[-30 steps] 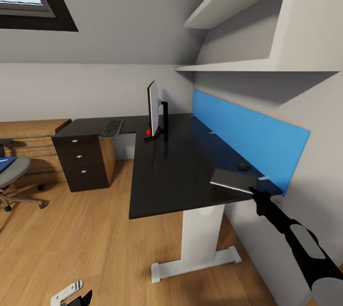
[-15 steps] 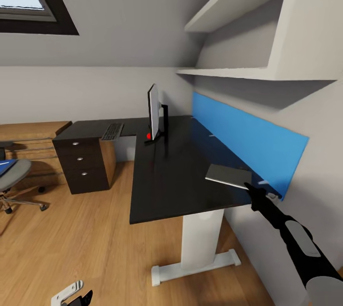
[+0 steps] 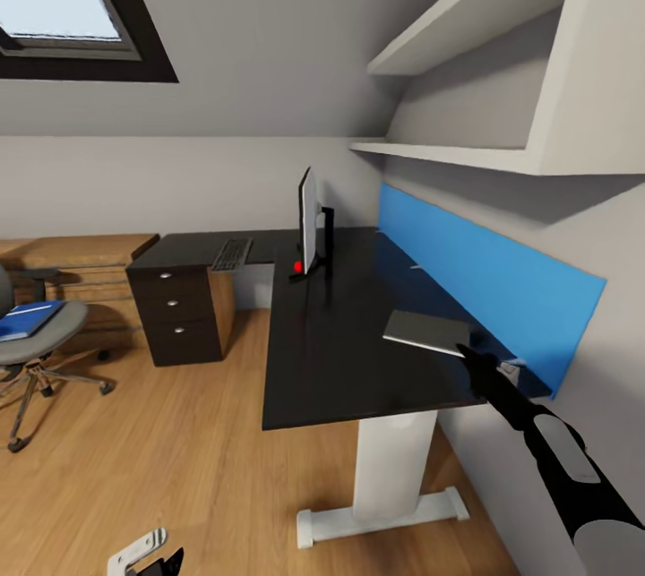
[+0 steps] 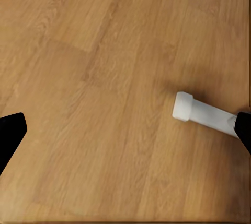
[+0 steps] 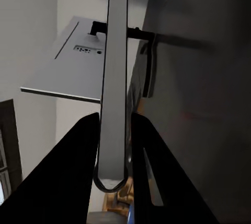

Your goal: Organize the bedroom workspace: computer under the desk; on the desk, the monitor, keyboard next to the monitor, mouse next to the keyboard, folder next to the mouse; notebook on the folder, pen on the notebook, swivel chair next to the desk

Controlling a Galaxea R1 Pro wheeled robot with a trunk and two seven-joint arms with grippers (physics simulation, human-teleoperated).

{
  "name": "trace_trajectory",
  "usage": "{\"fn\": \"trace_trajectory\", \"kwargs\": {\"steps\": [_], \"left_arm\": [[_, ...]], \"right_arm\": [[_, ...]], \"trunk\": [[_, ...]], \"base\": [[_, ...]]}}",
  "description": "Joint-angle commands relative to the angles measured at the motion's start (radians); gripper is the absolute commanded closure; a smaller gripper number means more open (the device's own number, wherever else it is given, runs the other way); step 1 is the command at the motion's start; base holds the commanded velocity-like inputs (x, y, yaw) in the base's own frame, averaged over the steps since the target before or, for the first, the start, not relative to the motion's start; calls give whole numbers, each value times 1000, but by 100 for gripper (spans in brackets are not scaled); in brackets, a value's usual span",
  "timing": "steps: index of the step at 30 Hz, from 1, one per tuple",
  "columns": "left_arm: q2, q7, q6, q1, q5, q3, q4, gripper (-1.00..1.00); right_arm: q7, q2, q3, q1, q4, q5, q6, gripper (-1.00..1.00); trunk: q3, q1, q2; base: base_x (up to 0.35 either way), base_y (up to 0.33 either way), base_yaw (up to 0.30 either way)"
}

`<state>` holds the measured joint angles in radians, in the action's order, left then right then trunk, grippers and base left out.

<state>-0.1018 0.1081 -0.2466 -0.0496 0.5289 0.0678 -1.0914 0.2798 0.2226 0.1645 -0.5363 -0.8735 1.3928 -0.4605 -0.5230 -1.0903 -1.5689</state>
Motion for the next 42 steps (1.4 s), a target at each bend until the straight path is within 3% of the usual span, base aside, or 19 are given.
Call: {"fn": "trace_trajectory", "kwargs": {"steps": [1, 5, 13, 28, 31, 33, 38, 42], "left_arm": [[0, 6, -5, 0, 10, -7, -2, -100], [-1, 7, -5, 0, 11, -36, -2, -100], [-2, 5, -5, 0, 11, -53, -1, -100], [0, 5, 24, -1, -16, -93, 47, -100], [0, 5, 25, 0, -18, -96, 54, -100], [0, 5, 25, -1, -19, -98, 58, -100], [1, 5, 26, -1, -20, -98, 59, -100], [1, 5, 26, -1, -20, -99, 59, -100]], "right_arm": [[3, 0, -1, -1, 1, 5, -6, 100], [3, 0, -12, -1, 1, 5, -4, 100], [5, -3, -20, -1, 0, 4, -2, 100], [6, -34, -51, 4, -33, -27, 0, 100], [7, -44, -80, 9, -41, -41, 1, 100], [9, -65, -123, 11, -45, -83, 12, 100], [18, -93, -140, 12, -47, -150, 21, 100], [28, -99, -143, 14, -47, -183, 22, 100]], "trunk": [[1, 0, 0], [6, 0, 0], [18, 0, 0], [39, 0, 0], [43, 0, 0], [46, 0, 0], [51, 0, 0], [53, 0, 0]], "base": [[0, 0, 162], [0, 0, 162], [0, 0, 162], [0, 116, 162], [0, 283, 163], [0, 294, 170], [0, 300, 175], [0, 303, 105]]}}
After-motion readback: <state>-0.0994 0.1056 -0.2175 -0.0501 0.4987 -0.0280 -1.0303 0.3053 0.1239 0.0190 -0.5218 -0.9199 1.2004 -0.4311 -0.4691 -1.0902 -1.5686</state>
